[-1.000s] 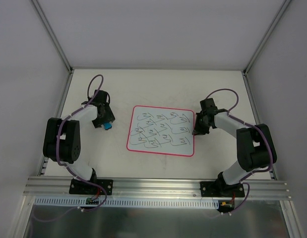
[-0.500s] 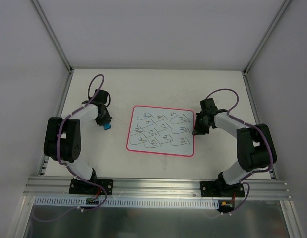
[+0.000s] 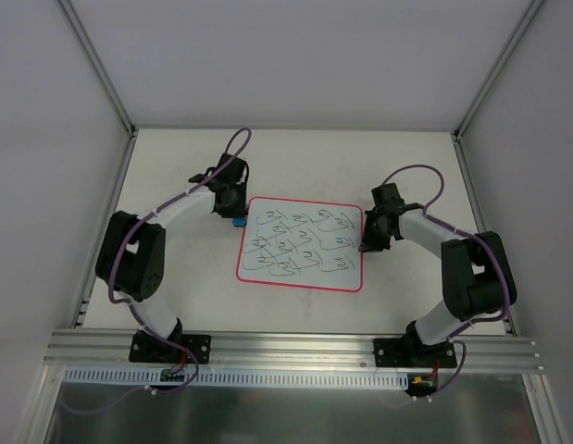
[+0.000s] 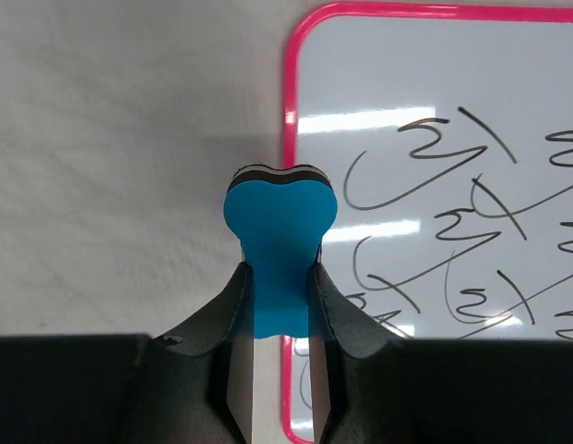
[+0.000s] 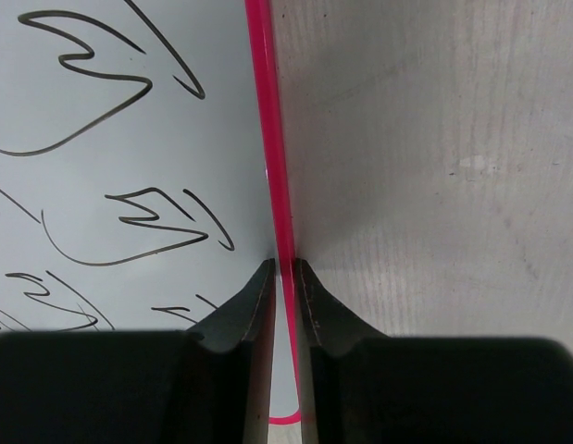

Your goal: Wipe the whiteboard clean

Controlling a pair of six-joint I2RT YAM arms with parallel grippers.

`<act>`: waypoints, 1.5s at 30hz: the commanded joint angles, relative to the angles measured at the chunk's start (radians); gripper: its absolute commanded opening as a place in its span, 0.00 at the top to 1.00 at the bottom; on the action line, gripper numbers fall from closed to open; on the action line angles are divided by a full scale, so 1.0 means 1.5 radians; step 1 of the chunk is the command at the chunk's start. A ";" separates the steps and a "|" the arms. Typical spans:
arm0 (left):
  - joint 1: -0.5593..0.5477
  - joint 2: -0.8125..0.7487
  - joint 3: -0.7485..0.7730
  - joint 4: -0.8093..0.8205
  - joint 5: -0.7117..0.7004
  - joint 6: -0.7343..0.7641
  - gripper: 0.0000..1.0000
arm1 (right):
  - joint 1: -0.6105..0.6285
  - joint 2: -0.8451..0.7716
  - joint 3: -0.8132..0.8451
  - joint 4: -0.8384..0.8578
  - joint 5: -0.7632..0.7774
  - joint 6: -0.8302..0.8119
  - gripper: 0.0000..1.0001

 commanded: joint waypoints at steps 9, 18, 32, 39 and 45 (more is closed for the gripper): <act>-0.051 0.160 0.134 -0.006 0.004 0.042 0.94 | 0.028 -0.001 -0.008 -0.026 0.029 -0.017 0.86; -0.110 0.231 0.115 -0.022 0.033 -0.013 0.99 | 0.057 0.003 -0.001 -0.027 0.038 -0.020 0.86; -0.240 0.199 0.040 -0.045 0.079 -0.073 1.00 | 0.122 0.045 0.038 -0.021 0.030 -0.005 0.86; -0.184 0.139 0.052 -0.061 -0.013 -0.077 1.00 | 0.123 0.045 0.032 -0.022 0.037 -0.005 0.87; -0.120 0.133 0.090 -0.082 -0.066 -0.026 0.99 | 0.122 0.038 0.026 -0.023 0.038 -0.009 0.87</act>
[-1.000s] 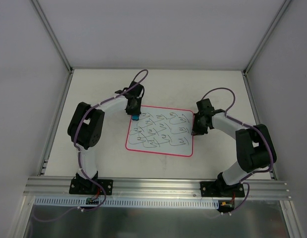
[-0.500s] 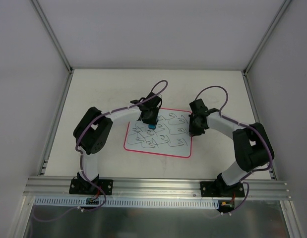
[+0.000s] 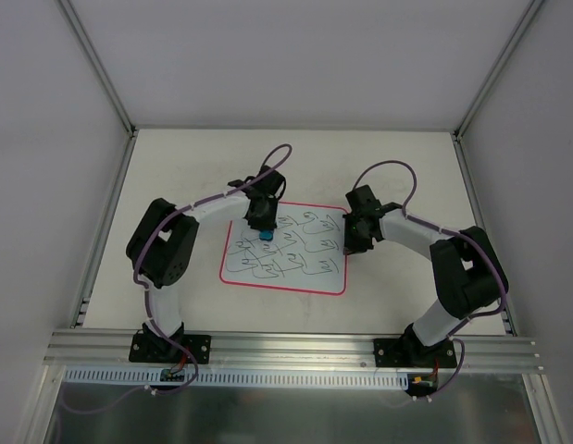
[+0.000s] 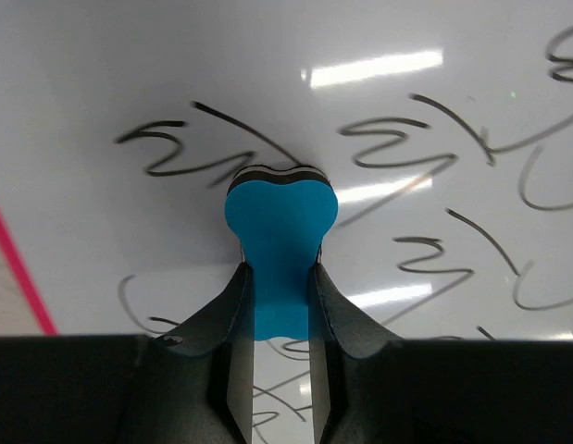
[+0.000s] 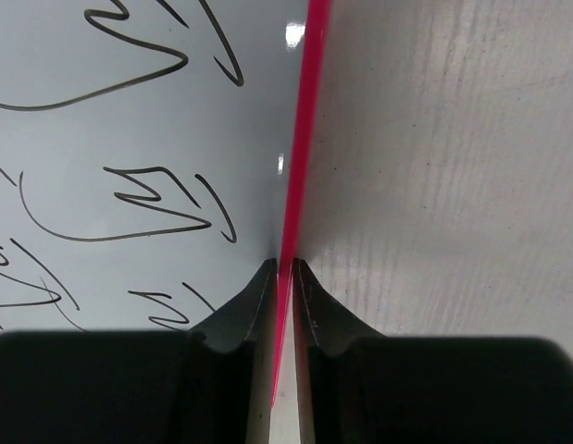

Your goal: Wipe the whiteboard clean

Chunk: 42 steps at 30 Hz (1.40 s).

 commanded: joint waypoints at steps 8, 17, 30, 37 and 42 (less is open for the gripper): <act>0.135 0.026 0.051 -0.081 -0.115 0.099 0.99 | 0.003 0.015 -0.008 -0.011 -0.004 0.000 0.87; 0.126 0.098 0.114 -0.082 -0.047 0.166 0.99 | 0.005 0.016 -0.012 -0.010 -0.003 0.000 0.87; -0.047 0.193 0.182 -0.101 0.028 0.179 0.99 | 0.006 0.008 -0.016 -0.008 0.001 0.001 0.87; -0.045 0.170 0.165 -0.109 0.000 0.151 1.00 | 0.007 0.001 -0.021 -0.007 0.005 0.005 0.87; 0.016 0.078 0.103 -0.109 0.003 0.092 1.00 | 0.006 0.005 -0.030 -0.006 0.005 0.009 0.88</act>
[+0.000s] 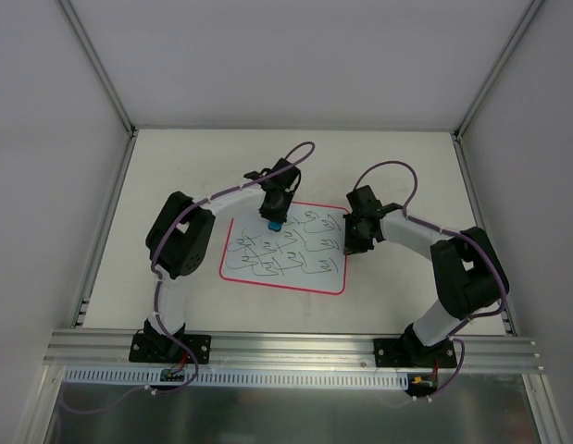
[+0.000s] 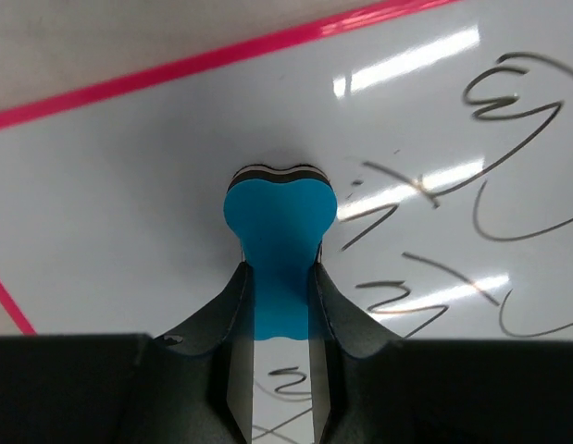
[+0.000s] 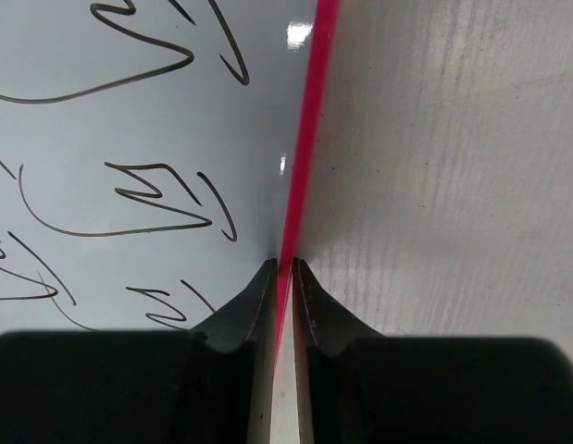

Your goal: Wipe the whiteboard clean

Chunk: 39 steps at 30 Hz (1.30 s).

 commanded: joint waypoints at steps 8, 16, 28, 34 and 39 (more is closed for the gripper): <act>0.131 -0.176 -0.169 -0.069 0.017 -0.041 0.98 | 0.006 0.014 -0.035 0.005 0.005 0.014 0.88; 0.146 -0.152 -0.254 -0.039 0.019 -0.047 1.00 | 0.006 0.020 -0.036 0.019 -0.010 0.021 0.88; -0.038 -0.088 -0.222 -0.031 0.121 -0.127 1.00 | 0.006 0.023 -0.043 0.038 -0.027 0.043 0.89; -0.109 -0.034 -0.166 -0.032 0.148 -0.134 1.00 | 0.006 0.025 -0.036 0.037 -0.028 0.048 0.90; -0.066 -0.069 -0.187 -0.032 0.129 -0.146 1.00 | 0.006 0.026 -0.038 0.037 -0.024 0.048 0.90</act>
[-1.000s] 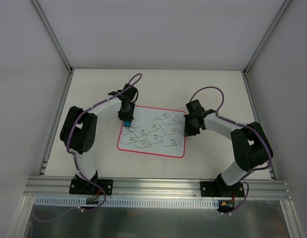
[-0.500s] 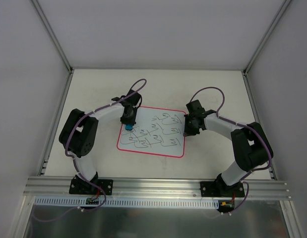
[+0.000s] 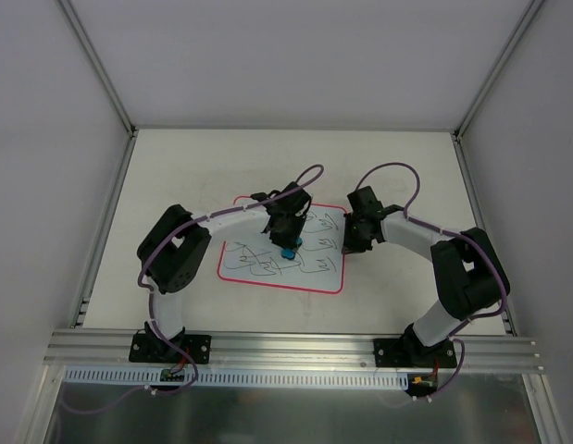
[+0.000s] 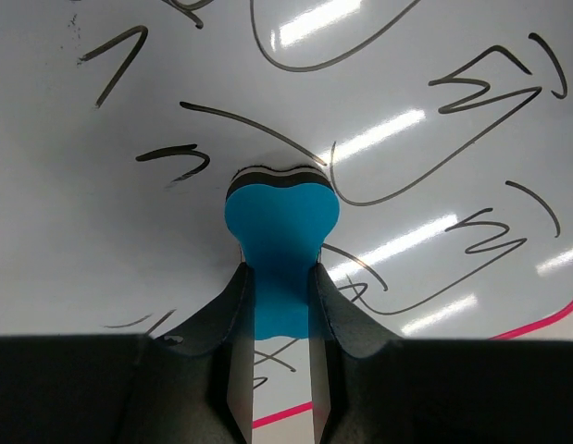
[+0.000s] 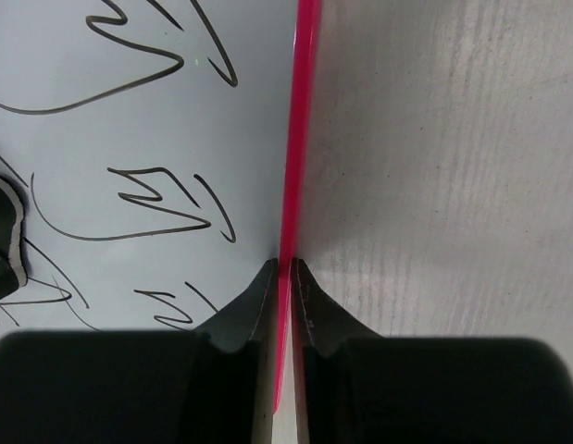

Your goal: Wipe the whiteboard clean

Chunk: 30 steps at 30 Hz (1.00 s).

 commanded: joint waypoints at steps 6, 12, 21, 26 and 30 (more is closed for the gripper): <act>0.081 -0.085 -0.085 -0.055 0.010 -0.036 1.00 | 0.006 0.038 -0.022 0.007 -0.010 0.012 0.90; 0.154 -0.205 -0.175 -0.066 -0.036 -0.048 1.00 | 0.006 0.042 -0.014 0.008 -0.010 0.009 0.90; 0.272 -0.245 -0.277 -0.069 -0.094 -0.076 1.00 | 0.004 0.044 -0.009 0.009 -0.014 0.007 0.90; 0.275 -0.221 -0.284 -0.070 -0.128 -0.094 1.00 | 0.005 0.044 -0.010 0.009 -0.016 0.005 0.90; 0.275 -0.195 -0.282 -0.070 -0.127 -0.116 1.00 | 0.005 0.039 -0.016 0.010 -0.014 0.004 0.90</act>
